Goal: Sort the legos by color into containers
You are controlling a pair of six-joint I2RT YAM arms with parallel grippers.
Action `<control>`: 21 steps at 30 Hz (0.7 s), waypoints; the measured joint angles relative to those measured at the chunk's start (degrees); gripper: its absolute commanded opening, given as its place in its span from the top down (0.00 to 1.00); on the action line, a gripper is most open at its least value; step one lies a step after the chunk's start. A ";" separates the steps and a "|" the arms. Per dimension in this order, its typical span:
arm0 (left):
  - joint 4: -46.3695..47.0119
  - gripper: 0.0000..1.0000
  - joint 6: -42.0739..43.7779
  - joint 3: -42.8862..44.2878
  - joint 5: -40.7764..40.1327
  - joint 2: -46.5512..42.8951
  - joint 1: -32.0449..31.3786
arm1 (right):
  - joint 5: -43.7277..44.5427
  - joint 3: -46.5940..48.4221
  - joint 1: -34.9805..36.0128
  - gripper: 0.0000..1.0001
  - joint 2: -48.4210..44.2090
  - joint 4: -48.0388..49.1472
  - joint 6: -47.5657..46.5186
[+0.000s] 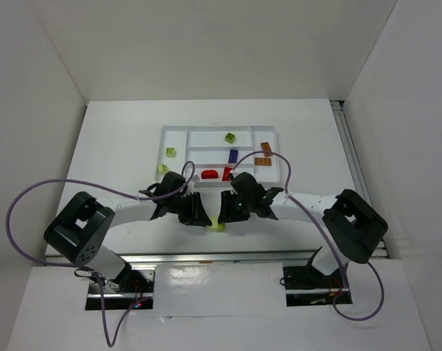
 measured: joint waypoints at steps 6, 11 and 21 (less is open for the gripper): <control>-0.55 0.97 -0.26 0.98 0.72 -0.13 0.17 | -0.81 0.02 -0.44 0.66 0.00 1.64 -0.07; -1.88 1.00 -0.33 1.60 0.39 -0.02 0.20 | 0.09 0.02 -0.70 0.69 -0.15 1.66 0.04; -2.80 1.00 -0.28 2.43 -0.92 -0.02 0.15 | 2.73 -1.14 -0.68 0.69 -1.42 2.36 0.57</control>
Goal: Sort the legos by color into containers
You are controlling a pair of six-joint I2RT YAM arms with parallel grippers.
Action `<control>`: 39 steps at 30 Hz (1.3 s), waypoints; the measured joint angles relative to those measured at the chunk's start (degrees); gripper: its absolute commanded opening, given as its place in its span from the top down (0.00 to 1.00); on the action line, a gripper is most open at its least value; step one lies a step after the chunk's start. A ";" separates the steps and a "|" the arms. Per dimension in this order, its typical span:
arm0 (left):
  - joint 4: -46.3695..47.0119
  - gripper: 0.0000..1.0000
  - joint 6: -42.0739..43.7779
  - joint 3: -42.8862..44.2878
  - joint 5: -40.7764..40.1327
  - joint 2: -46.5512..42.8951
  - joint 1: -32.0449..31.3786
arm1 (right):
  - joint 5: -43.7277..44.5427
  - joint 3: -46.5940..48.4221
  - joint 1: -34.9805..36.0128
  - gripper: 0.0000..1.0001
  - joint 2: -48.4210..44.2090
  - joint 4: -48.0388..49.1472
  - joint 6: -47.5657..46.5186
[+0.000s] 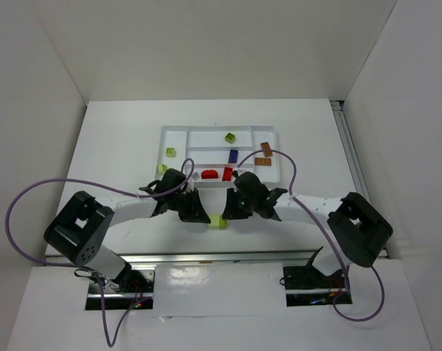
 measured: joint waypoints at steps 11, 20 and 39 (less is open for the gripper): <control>-4.79 1.00 1.42 2.40 -2.01 -2.01 -0.13 | 3.85 -1.16 0.02 0.21 -7.74 -6.56 -1.14; -11.23 1.00 5.07 7.78 -6.69 -5.35 -0.13 | 7.69 3.65 6.36 0.02 -5.29 -13.16 -8.83; -19.89 1.00 8.07 19.10 -7.52 -4.00 -1.64 | 21.27 3.76 9.81 0.02 -21.75 -19.76 -3.48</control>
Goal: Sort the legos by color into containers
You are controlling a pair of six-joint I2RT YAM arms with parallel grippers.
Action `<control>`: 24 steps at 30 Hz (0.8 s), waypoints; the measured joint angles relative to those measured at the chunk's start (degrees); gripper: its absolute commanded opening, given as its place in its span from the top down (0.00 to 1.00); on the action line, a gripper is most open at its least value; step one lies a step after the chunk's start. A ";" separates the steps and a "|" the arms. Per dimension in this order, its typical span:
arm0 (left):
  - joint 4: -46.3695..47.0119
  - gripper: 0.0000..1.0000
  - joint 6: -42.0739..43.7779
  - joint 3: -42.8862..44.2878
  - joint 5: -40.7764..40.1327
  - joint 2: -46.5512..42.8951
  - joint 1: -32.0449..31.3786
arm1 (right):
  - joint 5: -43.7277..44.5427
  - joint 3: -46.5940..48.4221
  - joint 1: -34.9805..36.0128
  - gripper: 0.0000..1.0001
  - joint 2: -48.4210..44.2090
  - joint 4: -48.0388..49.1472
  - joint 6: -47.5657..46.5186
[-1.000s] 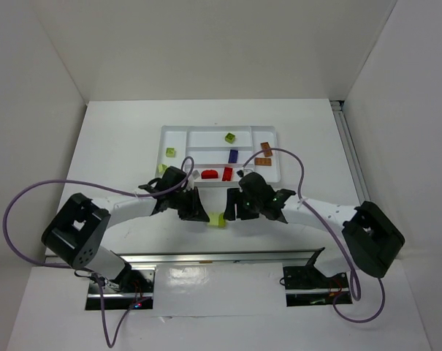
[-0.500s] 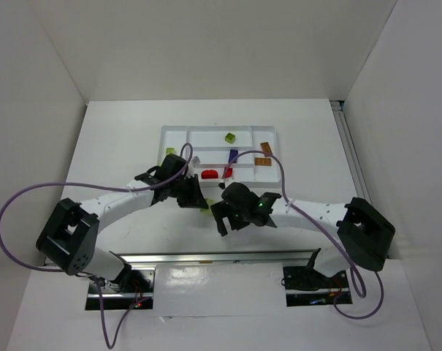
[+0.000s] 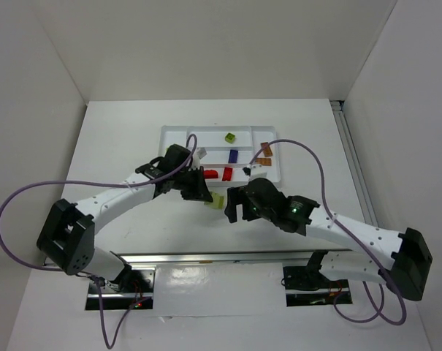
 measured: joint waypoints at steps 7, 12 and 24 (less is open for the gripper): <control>-3.21 1.00 4.13 2.36 2.03 -3.72 0.63 | -2.75 -0.92 -2.38 0.01 -10.12 2.49 0.70; -5.14 1.00 7.32 4.20 5.53 -7.30 2.47 | -14.69 -4.66 -10.08 0.01 -11.34 11.82 -0.07; -9.38 1.00 9.84 10.84 12.37 -12.02 7.41 | -51.10 -16.63 -30.58 0.03 -11.19 38.21 5.18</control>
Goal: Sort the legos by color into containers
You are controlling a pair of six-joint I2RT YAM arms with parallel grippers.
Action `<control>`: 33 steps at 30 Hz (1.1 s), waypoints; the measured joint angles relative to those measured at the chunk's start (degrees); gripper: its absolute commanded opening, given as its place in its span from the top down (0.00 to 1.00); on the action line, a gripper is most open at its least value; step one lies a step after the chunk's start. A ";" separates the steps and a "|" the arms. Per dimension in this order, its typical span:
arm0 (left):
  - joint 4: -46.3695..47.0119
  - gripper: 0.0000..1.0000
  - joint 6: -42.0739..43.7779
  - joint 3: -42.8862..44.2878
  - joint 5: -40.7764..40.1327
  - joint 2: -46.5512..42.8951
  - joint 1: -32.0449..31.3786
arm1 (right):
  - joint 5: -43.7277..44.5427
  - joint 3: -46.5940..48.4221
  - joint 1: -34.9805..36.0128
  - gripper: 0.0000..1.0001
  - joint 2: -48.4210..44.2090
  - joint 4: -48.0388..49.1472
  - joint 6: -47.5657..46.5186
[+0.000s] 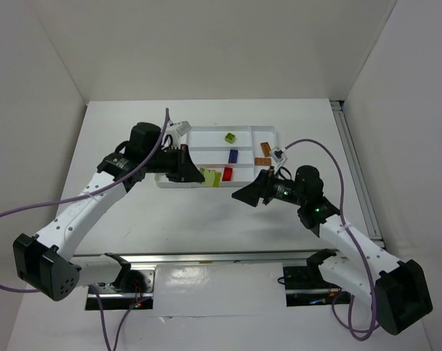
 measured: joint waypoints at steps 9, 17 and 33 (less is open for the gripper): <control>-0.98 1.00 0.98 1.81 4.83 -0.17 0.76 | -10.93 -0.92 0.55 0.04 9.31 19.54 5.42; -0.94 1.00 1.03 1.86 8.94 -1.11 1.05 | -15.89 -0.90 1.07 0.01 15.74 30.71 8.31; -0.46 1.00 1.03 1.86 12.20 -2.10 1.05 | -19.80 3.08 4.02 0.14 26.43 45.75 14.40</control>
